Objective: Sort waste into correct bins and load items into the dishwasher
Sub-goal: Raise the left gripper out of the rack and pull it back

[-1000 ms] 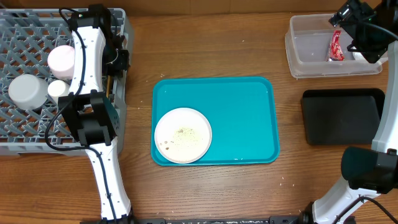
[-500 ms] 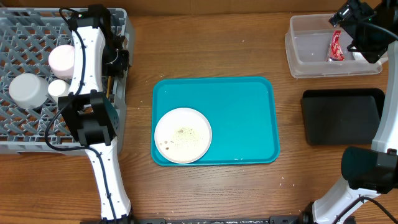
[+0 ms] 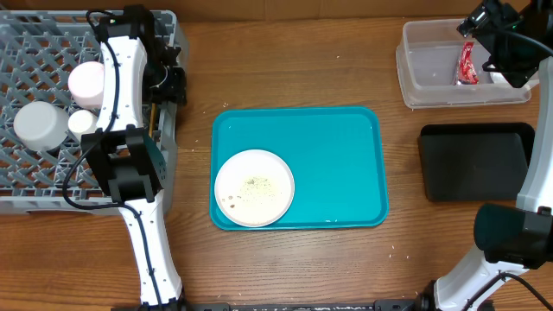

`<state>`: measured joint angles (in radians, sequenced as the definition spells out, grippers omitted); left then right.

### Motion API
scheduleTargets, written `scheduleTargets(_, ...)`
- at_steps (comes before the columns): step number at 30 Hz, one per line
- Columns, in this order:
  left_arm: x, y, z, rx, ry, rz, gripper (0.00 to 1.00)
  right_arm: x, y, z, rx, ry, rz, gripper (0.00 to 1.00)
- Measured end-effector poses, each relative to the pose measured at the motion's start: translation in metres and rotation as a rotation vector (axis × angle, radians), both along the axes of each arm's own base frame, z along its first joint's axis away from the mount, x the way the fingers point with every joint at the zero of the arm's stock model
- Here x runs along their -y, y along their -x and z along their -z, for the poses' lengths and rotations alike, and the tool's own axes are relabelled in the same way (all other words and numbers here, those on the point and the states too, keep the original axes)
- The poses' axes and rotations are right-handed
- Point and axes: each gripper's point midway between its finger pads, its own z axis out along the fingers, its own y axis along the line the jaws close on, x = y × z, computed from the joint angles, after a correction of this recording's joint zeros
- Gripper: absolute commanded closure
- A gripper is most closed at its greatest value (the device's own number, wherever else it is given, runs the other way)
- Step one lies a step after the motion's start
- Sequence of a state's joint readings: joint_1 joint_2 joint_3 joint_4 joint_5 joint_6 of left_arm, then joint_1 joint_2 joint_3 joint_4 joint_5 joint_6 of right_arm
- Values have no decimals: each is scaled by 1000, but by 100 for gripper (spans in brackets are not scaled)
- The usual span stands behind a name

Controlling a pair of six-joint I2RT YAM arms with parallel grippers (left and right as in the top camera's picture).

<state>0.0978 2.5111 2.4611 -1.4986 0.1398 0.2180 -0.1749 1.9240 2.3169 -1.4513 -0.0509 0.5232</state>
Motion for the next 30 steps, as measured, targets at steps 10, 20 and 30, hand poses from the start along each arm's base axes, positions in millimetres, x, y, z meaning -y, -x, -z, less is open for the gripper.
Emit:
scheduleTargets(10, 16, 1, -31, 27, 66, -1, 0, 0, 0, 0, 0, -1, 0, 0)
scheduleTargets(20, 51, -4, -113, 186, 205, -42, 0, 0, 0, 0, 0, 0, 0, 0)
scheduleTargets(30, 127, 27, -225, 326, 633, 61, 0, 0, 0, 0, 0, 0, 0, 0)
